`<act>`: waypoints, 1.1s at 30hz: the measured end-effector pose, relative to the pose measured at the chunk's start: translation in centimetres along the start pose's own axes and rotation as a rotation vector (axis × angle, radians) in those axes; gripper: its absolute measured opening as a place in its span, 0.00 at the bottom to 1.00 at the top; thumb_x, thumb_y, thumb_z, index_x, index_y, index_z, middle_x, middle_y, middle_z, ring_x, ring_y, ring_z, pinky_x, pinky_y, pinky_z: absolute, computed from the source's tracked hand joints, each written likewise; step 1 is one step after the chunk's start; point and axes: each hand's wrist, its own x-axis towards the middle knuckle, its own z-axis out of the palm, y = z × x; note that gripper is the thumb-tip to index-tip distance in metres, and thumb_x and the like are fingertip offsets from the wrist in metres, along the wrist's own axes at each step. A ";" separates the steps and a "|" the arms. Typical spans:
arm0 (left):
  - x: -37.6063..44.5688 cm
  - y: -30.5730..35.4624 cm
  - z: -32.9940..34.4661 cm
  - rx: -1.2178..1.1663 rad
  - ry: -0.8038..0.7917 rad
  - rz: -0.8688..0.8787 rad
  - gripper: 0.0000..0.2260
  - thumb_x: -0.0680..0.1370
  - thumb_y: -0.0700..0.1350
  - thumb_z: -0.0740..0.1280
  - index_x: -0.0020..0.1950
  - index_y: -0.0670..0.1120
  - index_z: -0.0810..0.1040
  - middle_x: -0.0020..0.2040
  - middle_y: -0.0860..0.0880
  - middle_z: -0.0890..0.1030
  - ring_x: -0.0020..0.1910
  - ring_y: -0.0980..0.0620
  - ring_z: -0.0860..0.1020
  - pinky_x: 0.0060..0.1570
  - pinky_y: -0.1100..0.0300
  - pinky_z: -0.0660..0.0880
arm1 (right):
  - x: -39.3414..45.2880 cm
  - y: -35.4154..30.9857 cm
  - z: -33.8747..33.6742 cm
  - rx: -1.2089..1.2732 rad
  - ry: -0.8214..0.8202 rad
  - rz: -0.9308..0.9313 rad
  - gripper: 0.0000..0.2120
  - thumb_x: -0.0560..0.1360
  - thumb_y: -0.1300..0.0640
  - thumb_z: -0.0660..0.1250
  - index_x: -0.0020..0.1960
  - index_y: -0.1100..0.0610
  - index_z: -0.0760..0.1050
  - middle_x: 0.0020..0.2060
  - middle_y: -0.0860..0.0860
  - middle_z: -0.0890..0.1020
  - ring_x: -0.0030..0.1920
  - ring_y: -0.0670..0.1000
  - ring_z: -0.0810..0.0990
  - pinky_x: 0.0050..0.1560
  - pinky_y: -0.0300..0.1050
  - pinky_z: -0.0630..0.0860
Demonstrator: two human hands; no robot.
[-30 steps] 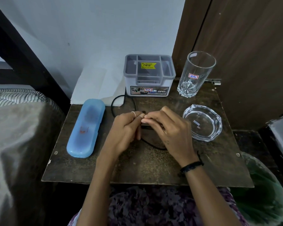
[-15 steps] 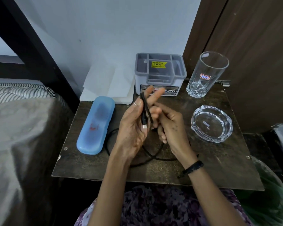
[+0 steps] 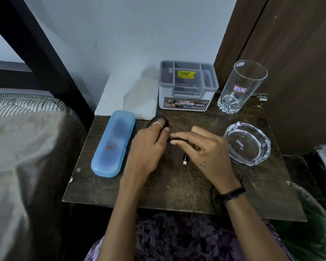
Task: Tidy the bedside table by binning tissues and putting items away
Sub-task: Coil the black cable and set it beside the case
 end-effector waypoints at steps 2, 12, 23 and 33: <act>0.0 0.4 0.1 -0.148 -0.133 -0.088 0.13 0.73 0.49 0.56 0.36 0.42 0.71 0.25 0.46 0.78 0.23 0.49 0.74 0.30 0.54 0.69 | 0.0 0.5 -0.1 0.114 0.029 0.033 0.11 0.73 0.52 0.69 0.53 0.53 0.82 0.31 0.47 0.73 0.30 0.44 0.69 0.31 0.36 0.68; -0.1 1.2 -0.6 -1.214 -0.311 -0.289 0.16 0.74 0.44 0.54 0.32 0.43 0.77 0.15 0.50 0.65 0.14 0.58 0.58 0.21 0.71 0.65 | 0.8 0.2 0.6 0.596 0.004 0.362 0.14 0.76 0.56 0.63 0.61 0.50 0.75 0.32 0.44 0.78 0.33 0.38 0.75 0.40 0.32 0.71; 0.6 1.6 1.0 -1.152 0.074 -0.165 0.14 0.81 0.38 0.50 0.60 0.49 0.70 0.61 0.49 0.78 0.51 0.58 0.81 0.52 0.66 0.76 | 0.3 -1.1 2.5 0.487 -0.408 0.435 0.14 0.77 0.56 0.63 0.33 0.50 0.77 0.24 0.48 0.77 0.27 0.43 0.74 0.34 0.44 0.70; -0.3 1.6 1.3 0.086 0.210 0.082 0.21 0.79 0.43 0.54 0.72 0.42 0.59 0.58 0.42 0.80 0.55 0.41 0.77 0.51 0.53 0.69 | 0.1 -1.1 1.0 -0.207 -0.192 0.114 0.04 0.69 0.59 0.68 0.37 0.53 0.74 0.30 0.50 0.78 0.29 0.52 0.75 0.26 0.40 0.66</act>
